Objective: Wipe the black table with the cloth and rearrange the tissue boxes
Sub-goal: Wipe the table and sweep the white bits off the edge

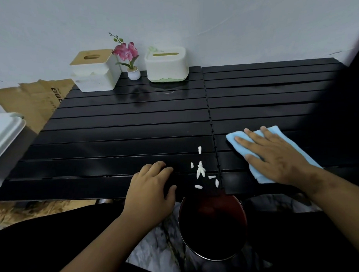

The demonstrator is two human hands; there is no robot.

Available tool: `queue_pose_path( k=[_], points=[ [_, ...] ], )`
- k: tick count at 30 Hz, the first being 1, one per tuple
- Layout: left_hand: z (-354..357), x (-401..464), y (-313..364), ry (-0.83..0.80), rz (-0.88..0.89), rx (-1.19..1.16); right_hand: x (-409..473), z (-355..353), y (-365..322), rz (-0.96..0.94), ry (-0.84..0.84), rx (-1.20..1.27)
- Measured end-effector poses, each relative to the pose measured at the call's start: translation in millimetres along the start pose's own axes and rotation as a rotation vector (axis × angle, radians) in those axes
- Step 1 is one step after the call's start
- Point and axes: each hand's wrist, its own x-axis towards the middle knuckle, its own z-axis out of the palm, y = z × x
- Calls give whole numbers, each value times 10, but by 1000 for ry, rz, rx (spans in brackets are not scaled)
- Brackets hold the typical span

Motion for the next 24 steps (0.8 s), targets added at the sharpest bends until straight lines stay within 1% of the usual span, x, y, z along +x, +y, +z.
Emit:
queue_pose_path(
  k=[3, 5, 9, 12, 16, 20, 24],
  points=[
    [-4, -6, 12, 20, 3, -3, 271, 17, -131, 11, 22, -33],
    [-9, -17, 13, 28, 5, -6, 469, 15, -305, -28, 10, -55],
    [-25, -24, 6, 15, -2, -21, 685, 47, -703, -261, -26, -149],
    [-38, -29, -11, 2, -4, -38, 539, 71, -787, -460, -53, -172],
    [-29, -42, -41, -11, -3, -40, 176, 56, -731, -632, -102, -131],
    [-11, -34, -39, -6, -3, -44, -164, 37, -687, -681, -120, -123],
    [0, -20, -39, -2, -2, -41, -317, 41, -601, -720, -112, -157]
  ],
)
